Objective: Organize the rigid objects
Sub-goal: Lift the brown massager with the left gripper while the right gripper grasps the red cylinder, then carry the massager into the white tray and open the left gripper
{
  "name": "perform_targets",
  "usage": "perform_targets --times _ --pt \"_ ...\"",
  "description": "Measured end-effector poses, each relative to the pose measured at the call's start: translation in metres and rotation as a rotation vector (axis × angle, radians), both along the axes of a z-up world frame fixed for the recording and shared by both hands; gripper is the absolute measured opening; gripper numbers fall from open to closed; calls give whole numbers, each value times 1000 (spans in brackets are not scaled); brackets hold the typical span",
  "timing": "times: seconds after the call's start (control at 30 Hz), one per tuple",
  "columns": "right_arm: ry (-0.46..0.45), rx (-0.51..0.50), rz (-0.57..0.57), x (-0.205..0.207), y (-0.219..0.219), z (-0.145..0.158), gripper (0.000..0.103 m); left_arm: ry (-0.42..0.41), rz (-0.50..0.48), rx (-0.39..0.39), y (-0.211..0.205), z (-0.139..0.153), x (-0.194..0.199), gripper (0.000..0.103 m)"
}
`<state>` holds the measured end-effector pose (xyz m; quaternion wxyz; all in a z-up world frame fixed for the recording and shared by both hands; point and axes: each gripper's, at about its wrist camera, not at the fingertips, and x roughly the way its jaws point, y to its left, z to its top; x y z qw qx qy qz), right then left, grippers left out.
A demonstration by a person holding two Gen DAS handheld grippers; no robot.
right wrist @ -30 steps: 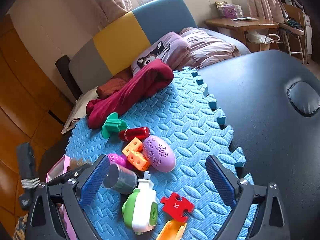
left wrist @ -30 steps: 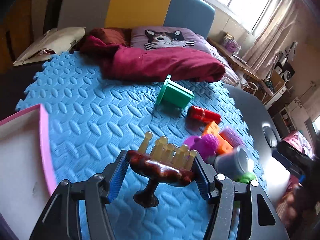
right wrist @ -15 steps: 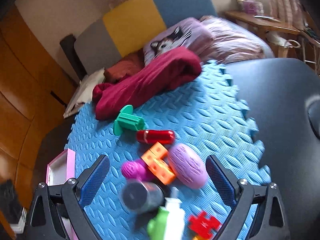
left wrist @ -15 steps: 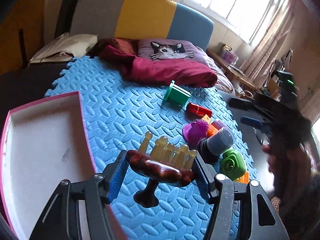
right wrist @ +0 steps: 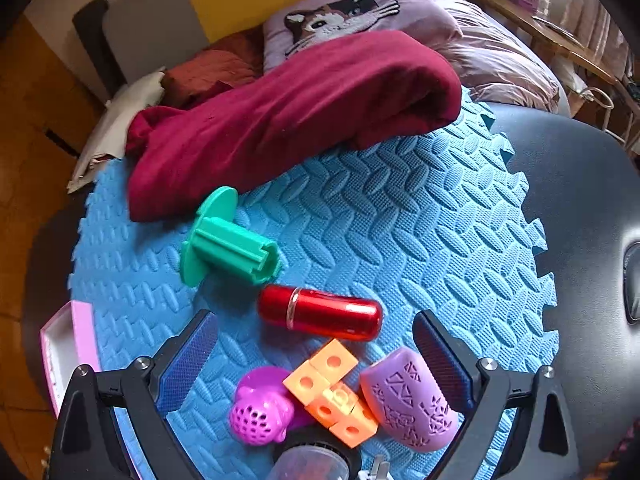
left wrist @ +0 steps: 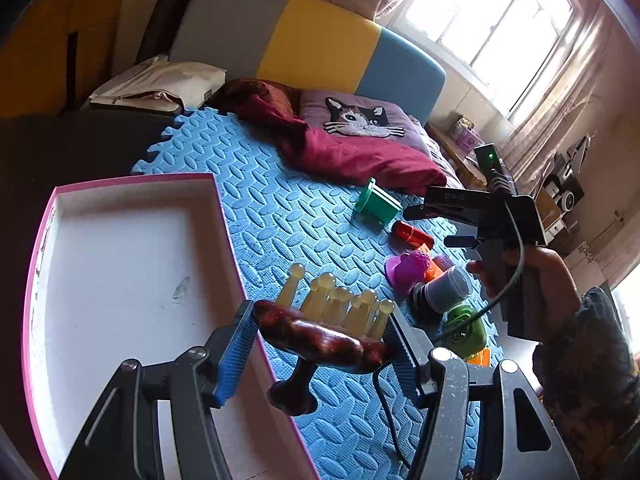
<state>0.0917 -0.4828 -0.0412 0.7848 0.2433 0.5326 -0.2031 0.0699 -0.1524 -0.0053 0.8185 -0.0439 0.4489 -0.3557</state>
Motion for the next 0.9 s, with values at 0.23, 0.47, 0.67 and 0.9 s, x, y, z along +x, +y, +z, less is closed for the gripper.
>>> perform_targets --times 0.23,0.47,0.67,0.9 --pt "100 23 16 21 0 -25 78 0 27 -3 11 0 2 63" --pt "39 -1 47 19 4 -19 77 -11 46 7 19 0 0 63" --pt "-63 -73 99 -3 22 13 77 -4 76 22 30 -4 0 63" --pt "-204 -127 315 -28 91 47 77 1 161 37 63 -10 6 63"
